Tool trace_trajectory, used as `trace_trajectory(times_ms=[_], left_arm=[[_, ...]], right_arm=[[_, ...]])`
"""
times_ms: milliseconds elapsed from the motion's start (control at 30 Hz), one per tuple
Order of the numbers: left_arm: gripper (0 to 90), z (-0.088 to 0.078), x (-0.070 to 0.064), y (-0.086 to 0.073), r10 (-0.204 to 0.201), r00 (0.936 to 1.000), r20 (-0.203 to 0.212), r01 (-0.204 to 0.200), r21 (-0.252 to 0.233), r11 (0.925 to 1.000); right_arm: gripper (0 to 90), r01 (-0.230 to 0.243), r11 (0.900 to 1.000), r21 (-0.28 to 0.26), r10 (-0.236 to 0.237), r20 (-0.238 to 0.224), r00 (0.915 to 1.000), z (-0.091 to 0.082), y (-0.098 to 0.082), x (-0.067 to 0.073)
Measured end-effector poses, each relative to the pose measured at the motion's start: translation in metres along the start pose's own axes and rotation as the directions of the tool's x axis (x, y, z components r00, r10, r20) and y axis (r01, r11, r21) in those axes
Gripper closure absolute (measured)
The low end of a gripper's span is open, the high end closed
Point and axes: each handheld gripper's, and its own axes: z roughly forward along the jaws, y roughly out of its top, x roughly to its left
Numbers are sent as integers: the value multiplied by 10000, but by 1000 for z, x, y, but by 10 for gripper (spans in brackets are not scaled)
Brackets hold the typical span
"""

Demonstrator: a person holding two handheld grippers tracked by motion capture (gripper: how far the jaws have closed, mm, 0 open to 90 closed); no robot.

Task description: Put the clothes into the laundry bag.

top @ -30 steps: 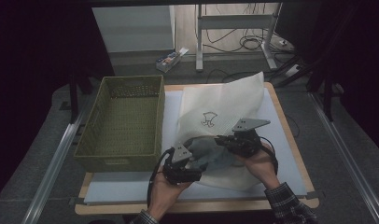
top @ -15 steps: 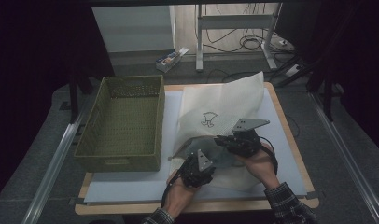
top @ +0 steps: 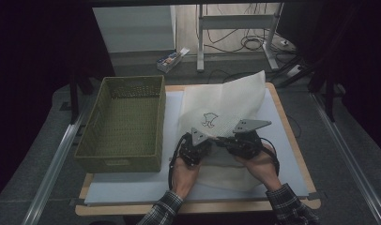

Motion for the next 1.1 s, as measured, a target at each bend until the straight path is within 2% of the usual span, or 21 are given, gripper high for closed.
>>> trace_trajectory(times_ms=[167,267,367,533,700,800,967,1100], left_arm=[[879,3,5,9,-527,9986,79,529,-169,9985],[879,8,6,13,-601,9982,-85,599,-211,9980],[879,14,6,14,-486,9981,-390,478,-210,9986],[879,29,15,7,-616,9959,-661,623,77,9980],[878,38,25,4,-868,9939,-676,893,350,9954],[875,42,27,5,-922,9932,-705,953,417,9946],[876,52,28,4,-718,9934,-899,784,719,9943],[858,56,30,2,-896,9932,-743,962,906,9912]], right_arm=[[858,66,10000,51,-66,-69,10000,0,1,2],[860,93,9999,82,-92,-105,9999,0,1,3],[862,130,9998,153,-128,-150,9998,1,1,5],[862,169,9993,323,-162,-226,9996,4,0,6],[862,215,9982,562,-198,-306,9993,9,-2,7],[864,226,9976,651,-205,-320,9993,11,-2,8],[864,206,9971,729,-186,-290,9994,12,-3,7],[863,184,9962,851,-163,-255,9995,16,-7,5]])
